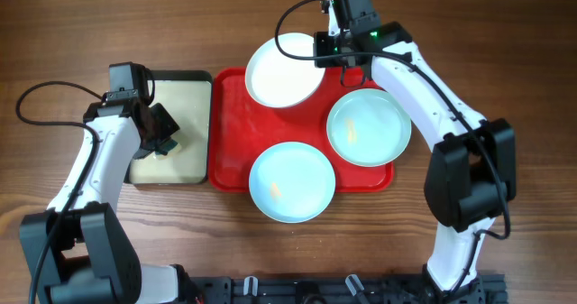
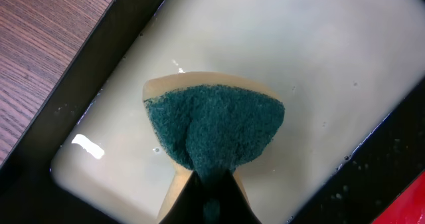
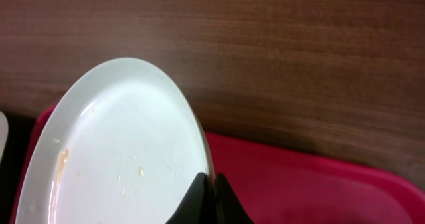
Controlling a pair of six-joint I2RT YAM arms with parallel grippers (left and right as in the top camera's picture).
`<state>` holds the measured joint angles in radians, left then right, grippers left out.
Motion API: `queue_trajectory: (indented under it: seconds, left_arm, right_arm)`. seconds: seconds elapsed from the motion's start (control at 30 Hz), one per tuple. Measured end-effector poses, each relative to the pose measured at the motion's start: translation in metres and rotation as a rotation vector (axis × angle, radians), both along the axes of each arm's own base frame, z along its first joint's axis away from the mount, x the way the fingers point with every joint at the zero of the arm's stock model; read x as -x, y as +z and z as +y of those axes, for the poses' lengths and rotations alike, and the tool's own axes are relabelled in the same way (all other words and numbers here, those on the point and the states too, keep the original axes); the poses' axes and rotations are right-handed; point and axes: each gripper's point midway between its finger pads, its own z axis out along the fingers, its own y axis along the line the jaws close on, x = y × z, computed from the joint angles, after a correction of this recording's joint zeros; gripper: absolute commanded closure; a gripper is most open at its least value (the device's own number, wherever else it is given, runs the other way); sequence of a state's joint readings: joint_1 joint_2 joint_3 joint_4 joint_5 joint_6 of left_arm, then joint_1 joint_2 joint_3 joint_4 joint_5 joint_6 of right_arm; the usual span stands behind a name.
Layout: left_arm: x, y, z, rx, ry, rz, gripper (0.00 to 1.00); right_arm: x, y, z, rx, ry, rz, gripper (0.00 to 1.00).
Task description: Clean dirty plates on tray and stack at the side
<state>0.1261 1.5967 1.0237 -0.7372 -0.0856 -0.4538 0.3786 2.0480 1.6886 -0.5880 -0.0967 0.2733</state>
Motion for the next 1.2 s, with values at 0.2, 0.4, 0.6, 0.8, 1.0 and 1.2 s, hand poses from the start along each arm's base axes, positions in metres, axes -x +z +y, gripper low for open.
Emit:
queue_trajectory:
  seconds: [0.2,0.4,0.6,0.8,1.0,1.2]
  left_arm:
    - [0.000,0.000,0.000,-0.001,0.000,-0.002,0.96]
    - [-0.004,0.001,0.001,-0.003,-0.004,-0.016,0.96]
    - [-0.007,0.002,-0.003,-0.012,-0.042,-0.024,0.96]
    - [-0.010,0.002,-0.009,-0.013,-0.062,-0.031,0.96]
    - [-0.010,0.002,-0.009,-0.014,-0.066,-0.030,0.96]
    - [-0.010,0.002,-0.009,-0.016,-0.072,-0.031,0.96]
  right_arm:
    - [0.002,-0.024,0.009,-0.029,0.029,0.054,0.96]
    - [0.013,-0.079,0.017,-0.038,0.066,0.180,0.96]
    - [0.019,-0.093,0.026,-0.044,0.123,0.201,0.96]
    - [0.030,-0.096,0.030,-0.033,0.146,0.236,0.96]
    - [0.038,-0.100,0.026,-0.021,0.144,0.273,0.96]
    - [0.044,-0.102,0.025,-0.016,0.148,0.299,0.93]
